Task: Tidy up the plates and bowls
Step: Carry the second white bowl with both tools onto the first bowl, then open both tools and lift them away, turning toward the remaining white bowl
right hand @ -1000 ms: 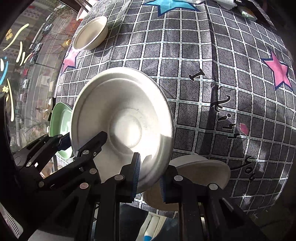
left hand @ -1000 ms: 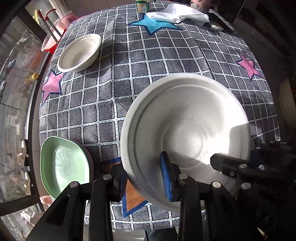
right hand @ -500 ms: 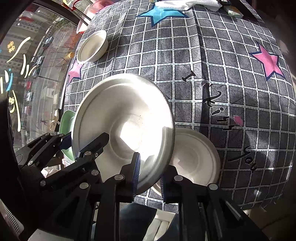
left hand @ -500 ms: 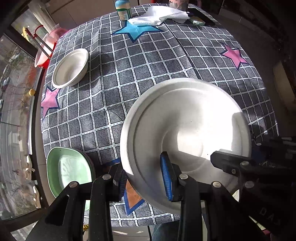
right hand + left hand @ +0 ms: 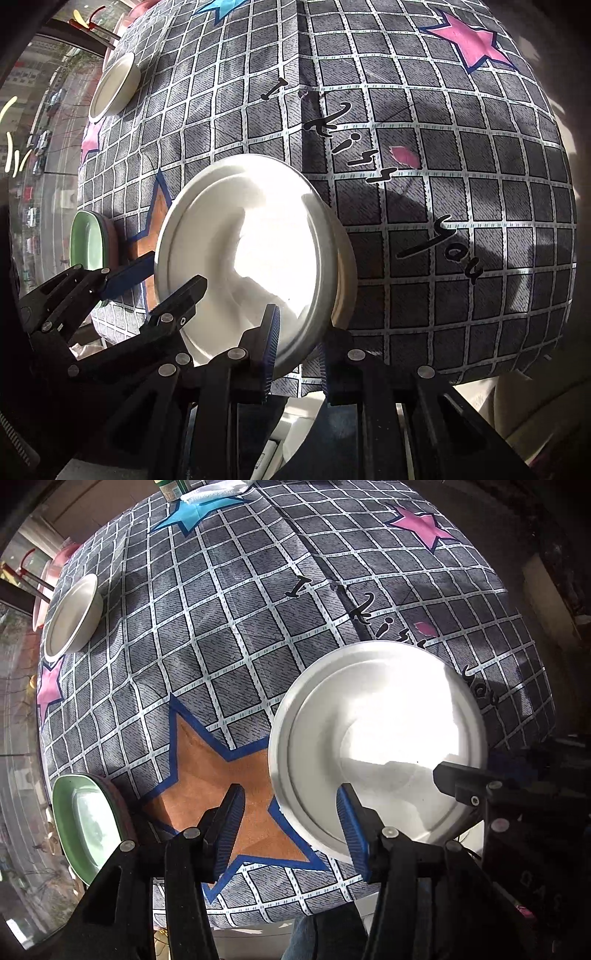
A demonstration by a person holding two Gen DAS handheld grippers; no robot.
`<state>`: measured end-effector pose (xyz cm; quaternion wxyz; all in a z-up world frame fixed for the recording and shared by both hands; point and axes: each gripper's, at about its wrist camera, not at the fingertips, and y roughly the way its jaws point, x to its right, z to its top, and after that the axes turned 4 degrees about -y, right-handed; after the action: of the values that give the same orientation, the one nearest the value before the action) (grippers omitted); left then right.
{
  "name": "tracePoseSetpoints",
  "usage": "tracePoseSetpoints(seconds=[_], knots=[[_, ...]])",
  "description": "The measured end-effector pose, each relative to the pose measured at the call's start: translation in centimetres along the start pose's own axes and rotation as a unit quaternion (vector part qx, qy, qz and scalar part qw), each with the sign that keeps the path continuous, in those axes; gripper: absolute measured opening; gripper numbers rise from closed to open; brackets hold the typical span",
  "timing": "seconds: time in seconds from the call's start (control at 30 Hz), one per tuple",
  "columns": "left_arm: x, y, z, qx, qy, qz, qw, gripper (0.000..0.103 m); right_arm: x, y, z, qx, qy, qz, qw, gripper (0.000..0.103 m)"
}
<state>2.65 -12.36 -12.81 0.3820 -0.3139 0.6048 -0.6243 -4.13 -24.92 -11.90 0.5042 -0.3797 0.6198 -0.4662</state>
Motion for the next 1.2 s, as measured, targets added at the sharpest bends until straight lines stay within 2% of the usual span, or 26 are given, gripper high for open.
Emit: tracePoseSetpoints(seconds=[0.03,0.07,0.1,0.13,0.17,0.23,0.3,0.33,0.43,0.47,0.53,0.6,0.63,0.67,0.77,0.8,0.83,0.93,1.07,1.2], knots=[[-0.3,-0.2,-0.1,0.006,-0.002,0.011,0.9999,0.070,0.0,0.0,0.0,0.001,-0.002,-0.004,1.000,0.031],[-0.7,-0.4,-0.3,0.009,-0.005,0.018,0.9998,0.074,0.2,0.0,0.0,0.002,-0.001,-0.012,1.000,0.050],[-1.2,-0.5,-0.4,0.009,-0.010,0.016,0.9998,0.078,0.4,-0.1,0.0,0.005,0.001,-0.021,1.000,0.060],[-1.8,-0.6,-0.6,0.007,-0.017,0.009,0.9998,0.084,0.7,-0.4,0.0,0.013,0.004,-0.024,1.000,0.078],[-2.4,-0.7,-0.8,0.005,-0.026,0.001,0.9997,0.084,1.0,-0.6,-0.1,0.021,0.009,-0.018,1.000,0.082],[-3.5,-1.1,-1.2,0.007,-0.042,-0.018,0.9989,0.084,1.7,-1.2,-0.1,0.027,0.021,-0.007,0.999,0.082],[-4.9,-1.8,-1.6,0.019,-0.064,-0.046,0.9967,0.085,2.5,-1.7,-0.1,0.032,0.037,0.003,0.999,0.094],[-5.6,-2.2,-1.7,0.023,-0.078,-0.072,0.9941,0.086,2.9,-1.9,-0.2,0.038,0.048,0.014,0.998,0.102],[-7.7,-3.8,-2.2,0.044,-0.119,-0.147,0.9809,0.090,3.9,-2.6,-0.6,0.051,0.084,0.047,0.994,0.102],[-8.4,-4.2,-2.3,0.049,-0.131,-0.173,0.9750,0.100,4.1,-2.7,-0.7,0.051,0.092,0.053,0.993,0.102],[-9.8,-5.5,-2.4,0.064,-0.158,-0.233,0.9575,0.103,4.2,-3.0,-1.0,0.058,0.101,0.061,0.991,0.102],[-11.4,-6.5,-2.4,0.078,-0.187,-0.302,0.9316,0.103,3.9,-3.7,-1.3,0.079,0.099,0.057,0.990,0.102],[-12.1,-7.1,-2.6,0.086,-0.203,-0.341,0.9141,0.103,3.6,-4.1,-1.4,0.091,0.095,0.051,0.990,0.102],[-12.8,-7.6,-2.7,0.092,-0.220,-0.382,0.8926,0.103,3.2,-4.5,-1.5,0.102,0.090,0.044,0.990,0.102],[-14.7,-8.6,-3.1,0.105,-0.280,-0.467,0.8319,0.103,2.0,-5.3,-1.6,0.124,0.077,0.019,0.989,0.102],[-15.3,-9.1,-3.1,0.112,-0.291,-0.489,0.8147,0.103,1.4,-5.5,-1.6,0.131,0.068,0.006,0.989,0.102],[-15.8,-9.5,-3.2,0.121,-0.298,-0.504,0.8015,0.103,0.8,-5.8,-1.6,0.138,0.058,-0.010,0.989,0.102],[-17.7,-11.4,-2.9,0.141,-0.294,-0.555,0.7652,0.103,-1.4,-6.6,-1.9,0.161,0.018,-0.059,0.985,0.102],[-19.0,-13.7,-3.2,0.154,-0.264,-0.648,0.6976,0.103,-4.6,-7.6,-2.2,0.195,-0.040,-0.112,0.973,0.102],[-19.6,-15.7,-3.4,0.172,-0.235,-0.711,0.6399,0.103,-7.3,-8.5,-2.5,0.234,-0.097,-0.172,0.952,0.102]])
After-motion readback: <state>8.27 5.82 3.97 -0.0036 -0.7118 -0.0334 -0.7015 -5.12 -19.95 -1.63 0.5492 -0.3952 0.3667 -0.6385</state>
